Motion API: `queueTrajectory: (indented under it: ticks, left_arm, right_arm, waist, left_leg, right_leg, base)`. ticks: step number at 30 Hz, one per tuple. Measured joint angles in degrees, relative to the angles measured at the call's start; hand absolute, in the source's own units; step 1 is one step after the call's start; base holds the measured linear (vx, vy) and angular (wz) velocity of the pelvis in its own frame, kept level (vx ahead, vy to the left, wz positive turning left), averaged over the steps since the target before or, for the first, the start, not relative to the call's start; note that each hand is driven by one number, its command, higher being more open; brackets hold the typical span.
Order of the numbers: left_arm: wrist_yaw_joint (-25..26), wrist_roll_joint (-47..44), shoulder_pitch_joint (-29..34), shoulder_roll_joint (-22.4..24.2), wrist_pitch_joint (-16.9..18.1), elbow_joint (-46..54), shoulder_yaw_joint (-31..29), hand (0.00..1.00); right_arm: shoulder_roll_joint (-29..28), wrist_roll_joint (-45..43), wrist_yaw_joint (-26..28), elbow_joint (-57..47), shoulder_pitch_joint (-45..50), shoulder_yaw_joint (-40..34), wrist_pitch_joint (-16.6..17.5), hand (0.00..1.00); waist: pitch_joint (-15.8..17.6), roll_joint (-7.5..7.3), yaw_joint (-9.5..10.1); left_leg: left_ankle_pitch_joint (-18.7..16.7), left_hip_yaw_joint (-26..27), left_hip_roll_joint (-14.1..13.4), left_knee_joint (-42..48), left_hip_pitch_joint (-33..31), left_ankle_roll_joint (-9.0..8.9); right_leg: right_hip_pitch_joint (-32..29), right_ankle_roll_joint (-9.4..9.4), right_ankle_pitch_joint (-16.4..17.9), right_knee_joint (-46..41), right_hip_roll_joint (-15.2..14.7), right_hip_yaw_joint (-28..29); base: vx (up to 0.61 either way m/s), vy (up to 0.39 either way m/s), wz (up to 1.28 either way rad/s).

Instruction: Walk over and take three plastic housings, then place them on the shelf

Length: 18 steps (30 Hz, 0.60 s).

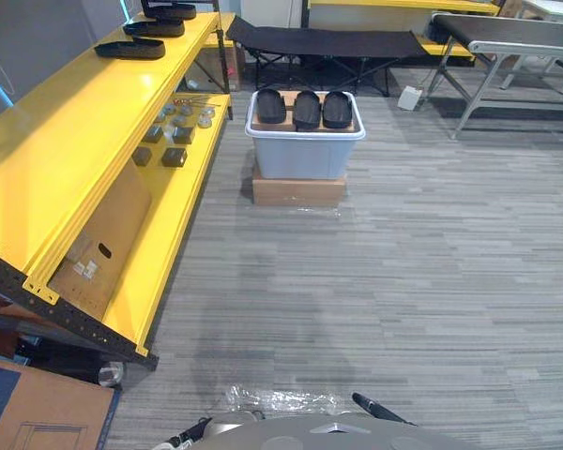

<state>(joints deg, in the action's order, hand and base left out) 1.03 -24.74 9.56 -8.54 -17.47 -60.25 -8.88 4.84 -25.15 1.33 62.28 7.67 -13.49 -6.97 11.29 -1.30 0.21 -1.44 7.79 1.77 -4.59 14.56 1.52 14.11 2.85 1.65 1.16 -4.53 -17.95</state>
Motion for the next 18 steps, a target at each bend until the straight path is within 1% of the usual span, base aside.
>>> queueTrajectory:
  ticks: [3,7,10,11,12,13,14,15,16,17,18]
  left_arm:
    - [0.07,-0.14,0.01,-0.07,-0.04,0.0,0.0,1.0]
    - [0.01,-0.13,-0.01,-0.18,-0.01,0.01,0.0,1.0]
    - [0.0,-0.1,-0.07,-0.21,0.12,0.02,0.0,1.0]
    - [-0.02,-0.05,-0.13,-0.26,0.18,0.03,0.0,1.0]
    - [-0.12,0.17,-0.22,-0.4,0.82,0.06,0.02,1.0]
    - [-0.17,0.27,-0.24,-0.33,1.3,0.07,0.11,1.0]
    - [-0.26,0.19,-0.6,-0.28,1.5,0.14,0.67,1.0]
    - [-0.12,-0.03,-0.79,-0.38,1.53,0.2,1.0,1.0]
    - [0.43,-0.12,-1.36,-0.83,1.63,0.2,1.09,1.0]
    - [0.99,-0.07,-1.45,-1.21,1.6,0.14,1.1,1.0]
    - [1.74,0.15,-1.75,-1.48,1.42,0.0,0.98,1.0]
  right_arm:
    - [-0.02,-0.1,0.0,0.01,0.1,0.11,0.09,1.0]
    - [0.0,-0.11,-0.01,0.03,0.38,0.56,0.28,1.0]
    - [0.0,-0.58,-0.01,0.04,0.44,0.58,0.28,1.0]
    - [-0.06,-0.75,-0.12,0.03,0.44,0.57,0.35,1.0]
    - [-0.2,-1.04,-0.31,-0.03,0.43,0.54,0.42,1.0]
    - [-0.12,-1.08,-0.41,-0.04,0.39,0.47,0.5,1.0]
    - [-0.03,-1.96,-0.67,-0.23,0.09,0.13,1.06,1.0]
    - [-0.1,-2.79,-0.48,-0.35,-0.02,-0.04,1.42,1.0]
    - [-0.46,-3.51,-0.37,-0.98,-0.21,-0.65,2.37,1.0]
    - [-0.75,-3.6,-0.28,-1.26,-0.19,-0.67,2.84,1.0]
    - [-1.17,-4.45,-0.01,-1.3,0.02,-0.73,3.18,1.0]
  waist:
    - [0.02,-0.12,0.1]
    - [-0.04,-0.35,0.69]
    - [0.02,-0.64,0.96]
    - [0.01,-0.68,0.88]
    - [0.3,-0.97,0.62]
    - [0.54,-0.88,0.48]
    - [1.58,-0.53,0.32]
    - [2.09,-0.43,-0.07]
    - [3.12,0.02,-1.02]
    - [3.33,-0.26,-1.53]
    - [3.48,-0.36,-1.87]
  left_leg:
    - [0.15,-0.26,0.19,-0.42,-0.06,-0.08]
    - [0.14,-0.03,0.31,-0.43,-0.07,-0.05]
    - [-0.01,0.83,0.31,-0.22,-0.63,0.14]
    - [-0.2,1.29,0.38,0.2,-1.28,0.36]
    - [-0.92,1.66,0.83,1.76,-2.6,0.91]
    - [-1.27,1.9,0.86,2.16,-3.01,1.24]
    - [-2.12,2.22,0.58,2.78,-3.2,2.02]
    - [-2.33,2.2,0.43,2.96,-3.0,2.3]
    - [-3.02,2.05,0.06,3.99,-2.92,2.66]
    - [-3.67,2.09,-0.39,4.94,-3.14,2.65]
    - [-4.41,2.13,-1.11,5.71,-3.28,2.36]
  right_leg:
    - [-0.05,0.16,-0.08,0.04,-0.19,-0.31]
    - [-0.29,0.32,-0.02,0.09,-0.3,0.15]
    - [-2.14,0.2,0.46,-2.12,-0.56,1.02]
    - [-3.87,0.31,1.63,-4.63,-1.02,1.34]
    - [-7.48,0.7,3.97,-10.84,-2.49,2.1]
    - [-8.72,1.05,4.5,-13.78,-2.95,2.42]
    - [-12.78,1.57,4.85,-21.78,-3.95,2.67]
    - [-15.27,1.97,4.63,-26.33,-4.52,2.61]
    - [-18.61,1.7,5.91,-31.53,-5.23,2.83]
    - [-20.03,1.38,6.44,-31.52,-5.14,3.15]
    - [-21.43,1.25,6.41,-28.76,-4.57,3.52]
  base:
    - [-0.05,0.021,0.06]
    - [-0.02,0.022,-0.03]
    - [0.0,0.032,-0.16]
    - [0.03,0.054,-0.17]
    - [0.02,0.051,-0.18]
    - [0.01,0.068,-0.24]
    - [-0.02,0.051,-0.19]
    - [-0.03,0.063,-0.11]
    - [0.01,0.056,-0.01]
    - [0.04,0.053,0.01]
    - [0.06,0.032,-0.02]
